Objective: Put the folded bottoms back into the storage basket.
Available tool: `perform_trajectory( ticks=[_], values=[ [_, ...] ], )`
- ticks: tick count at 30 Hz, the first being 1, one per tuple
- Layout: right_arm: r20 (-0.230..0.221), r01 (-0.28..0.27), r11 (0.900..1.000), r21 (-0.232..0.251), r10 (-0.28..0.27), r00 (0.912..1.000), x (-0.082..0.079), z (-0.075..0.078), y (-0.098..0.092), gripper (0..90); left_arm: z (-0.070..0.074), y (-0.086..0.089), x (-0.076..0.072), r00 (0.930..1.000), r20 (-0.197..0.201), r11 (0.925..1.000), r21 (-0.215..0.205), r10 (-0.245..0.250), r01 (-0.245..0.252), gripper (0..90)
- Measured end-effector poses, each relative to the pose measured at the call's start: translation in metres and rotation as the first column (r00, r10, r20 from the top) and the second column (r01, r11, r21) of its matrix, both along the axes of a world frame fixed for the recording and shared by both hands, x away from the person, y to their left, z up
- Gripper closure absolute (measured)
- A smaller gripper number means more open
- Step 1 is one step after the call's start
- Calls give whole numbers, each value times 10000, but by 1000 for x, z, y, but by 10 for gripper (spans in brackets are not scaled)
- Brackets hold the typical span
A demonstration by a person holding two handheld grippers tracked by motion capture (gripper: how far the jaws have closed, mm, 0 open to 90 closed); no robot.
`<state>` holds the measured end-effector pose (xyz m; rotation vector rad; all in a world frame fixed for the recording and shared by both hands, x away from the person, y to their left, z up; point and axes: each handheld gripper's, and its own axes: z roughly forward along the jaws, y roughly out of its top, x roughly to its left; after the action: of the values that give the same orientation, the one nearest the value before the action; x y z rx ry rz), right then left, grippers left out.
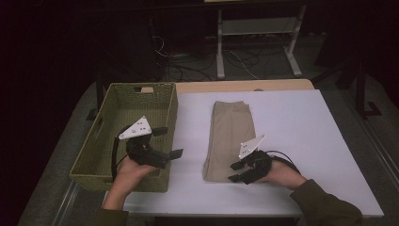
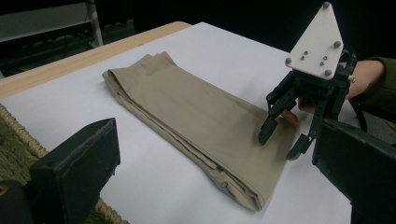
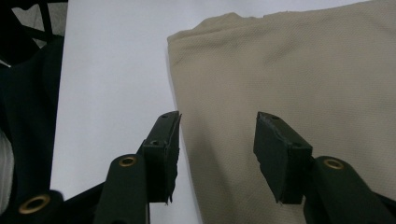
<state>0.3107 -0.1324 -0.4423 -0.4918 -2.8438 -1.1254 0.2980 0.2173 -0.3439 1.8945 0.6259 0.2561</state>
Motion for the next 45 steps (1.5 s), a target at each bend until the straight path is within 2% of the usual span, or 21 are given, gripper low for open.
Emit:
perform_trajectory(
  ticks=[7, 11, 23, 34, 37, 45],
  values=[
    [299, -107, 9995, -295, 116, 9995, -3, -5, 2, 498, 0, 0, 0, 10000, -21, 10000, -1, 32, -32, 11],
    [670, -204, 9989, -433, 233, 9975, -5, -6, 3, 495, 0, 0, 0, 10000, -29, 10000, -13, 42, -42, 11],
    [1629, -306, 9977, -610, 402, 9858, -12, -9, 4, 545, 0, 0, 0, 9999, -61, 10000, -13, 85, -85, 11],
    [1907, -342, 9969, -705, 472, 9805, -15, -9, 4, 558, 0, 0, 0, 9999, -69, 9999, -19, 102, -103, 11],
    [1930, -326, 9969, -709, 458, 9801, -14, -9, 4, 596, 0, 0, 1, 9999, -71, 9999, -14, 101, -101, 11],
    [2021, -34, 9971, -754, 187, 9792, -9, -8, 3, 785, 0, 0, 1, 9999, -80, 9999, -23, 122, -123, 12]
  ],
)
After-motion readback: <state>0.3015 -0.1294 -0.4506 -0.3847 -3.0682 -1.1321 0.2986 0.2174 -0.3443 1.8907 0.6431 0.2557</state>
